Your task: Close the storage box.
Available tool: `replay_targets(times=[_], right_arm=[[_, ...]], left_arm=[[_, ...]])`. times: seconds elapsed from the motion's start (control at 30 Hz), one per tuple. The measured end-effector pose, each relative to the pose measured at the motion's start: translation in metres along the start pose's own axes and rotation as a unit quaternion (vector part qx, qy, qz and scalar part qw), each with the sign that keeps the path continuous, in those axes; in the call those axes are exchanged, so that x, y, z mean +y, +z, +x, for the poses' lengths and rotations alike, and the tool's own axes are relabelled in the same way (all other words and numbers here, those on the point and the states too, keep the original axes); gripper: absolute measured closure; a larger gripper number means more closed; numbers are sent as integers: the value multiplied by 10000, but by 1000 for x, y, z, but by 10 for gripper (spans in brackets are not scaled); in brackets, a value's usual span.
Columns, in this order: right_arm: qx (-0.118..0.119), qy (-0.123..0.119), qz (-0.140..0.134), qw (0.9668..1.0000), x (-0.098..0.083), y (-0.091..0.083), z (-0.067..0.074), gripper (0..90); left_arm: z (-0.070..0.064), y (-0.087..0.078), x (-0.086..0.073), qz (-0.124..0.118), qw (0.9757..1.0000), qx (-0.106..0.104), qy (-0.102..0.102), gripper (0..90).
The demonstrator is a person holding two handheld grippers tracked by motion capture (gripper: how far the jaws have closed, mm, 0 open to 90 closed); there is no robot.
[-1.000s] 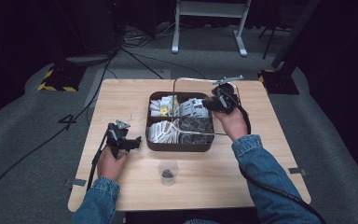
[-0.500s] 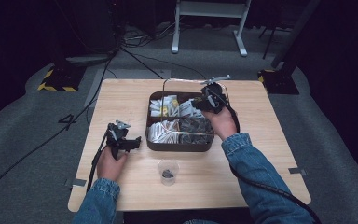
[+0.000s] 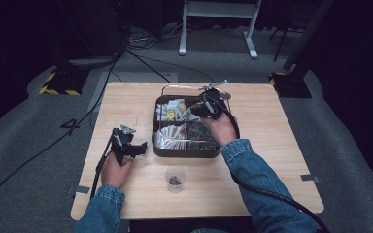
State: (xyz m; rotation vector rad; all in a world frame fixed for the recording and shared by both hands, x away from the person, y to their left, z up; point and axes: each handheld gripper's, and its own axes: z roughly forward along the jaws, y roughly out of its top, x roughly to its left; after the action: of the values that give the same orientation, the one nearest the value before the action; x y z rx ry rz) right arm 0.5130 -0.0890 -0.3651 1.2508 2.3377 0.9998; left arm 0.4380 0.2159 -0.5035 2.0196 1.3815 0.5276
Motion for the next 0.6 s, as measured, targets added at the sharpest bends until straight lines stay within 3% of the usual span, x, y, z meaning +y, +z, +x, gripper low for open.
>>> replay_targets(times=[0.6], right_arm=[[26,93,301,9995,-8,31,8,579]], left_arm=[[0,0,0,-3,10000,0,-1,153]])
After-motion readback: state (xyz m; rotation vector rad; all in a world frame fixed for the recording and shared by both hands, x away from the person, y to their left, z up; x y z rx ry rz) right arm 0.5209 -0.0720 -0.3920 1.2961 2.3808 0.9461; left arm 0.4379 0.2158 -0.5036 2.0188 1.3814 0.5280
